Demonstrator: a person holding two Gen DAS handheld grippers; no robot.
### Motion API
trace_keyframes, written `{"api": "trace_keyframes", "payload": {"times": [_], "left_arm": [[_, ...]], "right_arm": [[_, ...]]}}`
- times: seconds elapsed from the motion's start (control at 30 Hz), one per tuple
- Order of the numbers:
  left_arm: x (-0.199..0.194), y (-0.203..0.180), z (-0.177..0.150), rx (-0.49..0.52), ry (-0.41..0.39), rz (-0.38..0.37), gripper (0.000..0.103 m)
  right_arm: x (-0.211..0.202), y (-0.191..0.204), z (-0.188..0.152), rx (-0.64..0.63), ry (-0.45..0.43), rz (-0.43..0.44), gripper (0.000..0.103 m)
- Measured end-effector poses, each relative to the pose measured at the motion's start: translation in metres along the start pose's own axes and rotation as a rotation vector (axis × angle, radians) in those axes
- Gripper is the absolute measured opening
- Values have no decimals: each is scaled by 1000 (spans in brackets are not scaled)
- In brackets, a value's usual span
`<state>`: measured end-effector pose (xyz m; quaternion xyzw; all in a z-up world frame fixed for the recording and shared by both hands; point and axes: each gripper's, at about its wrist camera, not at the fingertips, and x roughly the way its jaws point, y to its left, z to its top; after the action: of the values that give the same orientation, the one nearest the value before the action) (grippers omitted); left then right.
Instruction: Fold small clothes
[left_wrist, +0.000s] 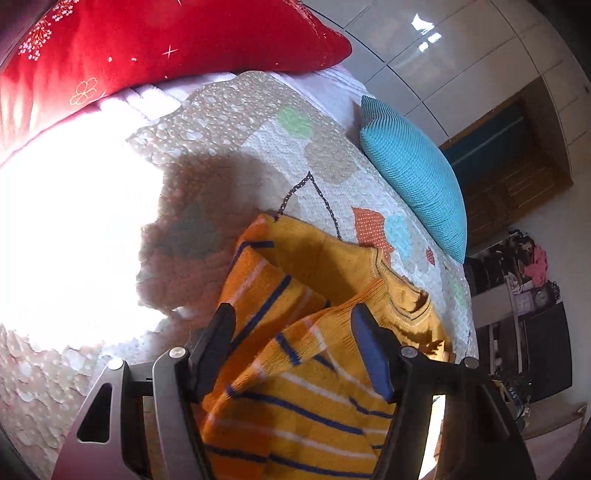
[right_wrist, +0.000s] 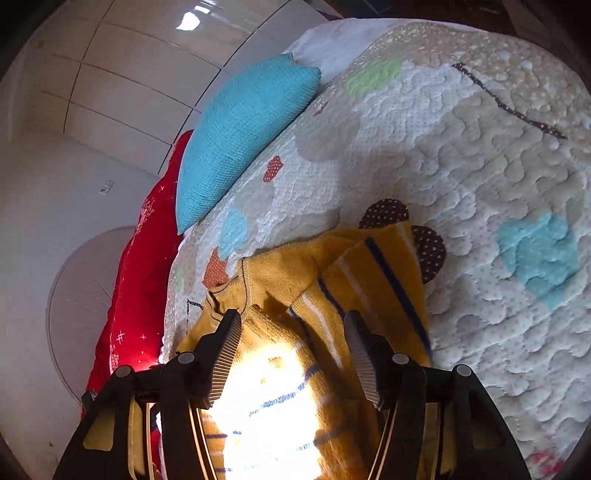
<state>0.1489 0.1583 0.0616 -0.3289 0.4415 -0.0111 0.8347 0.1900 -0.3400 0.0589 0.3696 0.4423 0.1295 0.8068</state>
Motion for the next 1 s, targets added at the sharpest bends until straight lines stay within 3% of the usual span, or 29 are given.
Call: {"api": "trace_keyframes", "payload": {"times": [0.1, 0.3, 0.43, 0.57, 0.7, 0.77, 0.8, 0.83, 0.87, 0.9, 0.93, 1.0], "left_arm": [[-18, 14, -12, 47, 4, 30, 72], [-37, 43, -49, 84, 51, -31, 86], [-27, 49, -70, 98, 113, -88, 86], [-9, 36, -82, 177, 162, -120, 88], [13, 20, -80, 187, 144, -125, 101], [21, 13, -77, 156, 116, -101, 102], [24, 8, -77, 153, 107, -70, 102], [28, 2, -78, 169, 111, -24, 101], [30, -6, -79, 207, 111, 31, 81], [30, -13, -80, 243, 118, 67, 37], [29, -17, -80, 252, 146, 73, 22], [16, -18, -76, 228, 154, 46, 18]], "right_arm": [[-33, -6, -11, -77, 8, -32, 71], [-63, -43, -46, -100, 60, -78, 75], [-56, -62, -69, -51, 96, -47, 75], [-48, -53, -80, -102, 83, 4, 80], [-22, -35, -80, -170, 81, 6, 80], [-9, -25, -81, -202, 51, -14, 80], [-3, -20, -81, -206, 31, -33, 75], [1, -17, -81, -200, 16, -53, 56], [6, -15, -81, -181, 15, -68, 42], [11, -17, -78, -141, 36, -45, 27], [11, -21, -76, -92, 52, -9, 25], [3, -22, -72, -55, 55, 26, 23]]}}
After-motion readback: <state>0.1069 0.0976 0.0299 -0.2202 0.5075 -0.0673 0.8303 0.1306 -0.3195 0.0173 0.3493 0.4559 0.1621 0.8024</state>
